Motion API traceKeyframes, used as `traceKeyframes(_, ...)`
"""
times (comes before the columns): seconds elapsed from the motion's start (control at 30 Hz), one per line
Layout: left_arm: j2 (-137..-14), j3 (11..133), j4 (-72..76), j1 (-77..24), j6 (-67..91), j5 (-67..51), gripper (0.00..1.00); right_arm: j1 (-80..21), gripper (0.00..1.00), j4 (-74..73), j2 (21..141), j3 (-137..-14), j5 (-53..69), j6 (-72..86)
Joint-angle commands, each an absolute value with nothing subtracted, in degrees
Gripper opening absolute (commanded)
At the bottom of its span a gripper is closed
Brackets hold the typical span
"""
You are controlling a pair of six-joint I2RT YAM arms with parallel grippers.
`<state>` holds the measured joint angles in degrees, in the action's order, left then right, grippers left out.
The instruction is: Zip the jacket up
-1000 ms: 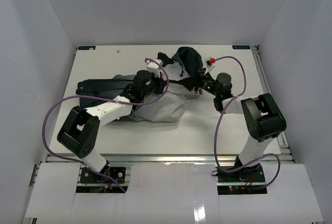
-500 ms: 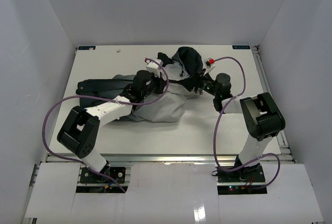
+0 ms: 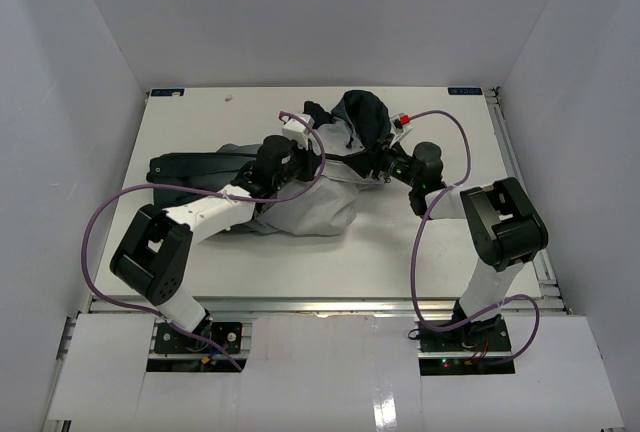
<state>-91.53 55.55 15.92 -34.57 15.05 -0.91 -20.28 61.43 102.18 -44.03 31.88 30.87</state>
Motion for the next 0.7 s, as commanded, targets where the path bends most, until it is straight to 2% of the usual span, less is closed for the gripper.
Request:
traceKeyframes(0.0, -88.2, 56.4, 18.9, -34.5, 15.7, -2.3, 0.0, -20.7, 0.51, 63.0, 103.2, -43.8, 32.1, 29.5)
traceKeyframes(0.17, -88.3, 56.6, 18.8, -34.5, 15.7, -2.3, 0.0, -20.9, 0.46, 62.6, 102.8, -44.0, 32.0, 29.3)
traceKeyframes(0.27, -88.5, 56.7, 18.8, -34.5, 16.0, -2.2, 0.0, -20.8, 0.36, 62.5, 102.5, -43.9, 32.2, 29.1)
traceKeyframes(0.37, -88.6, 56.9, 18.8, -34.5, 16.1, -2.1, 0.0, -20.9, 0.31, 62.5, 102.3, -43.6, 32.2, 29.1)
traceKeyframes(0.67, -89.1, 57.4, 18.4, -34.5, 16.3, -2.3, 0.0, -20.9, 0.24, 63.0, 101.4, -42.7, 32.2, 29.4)
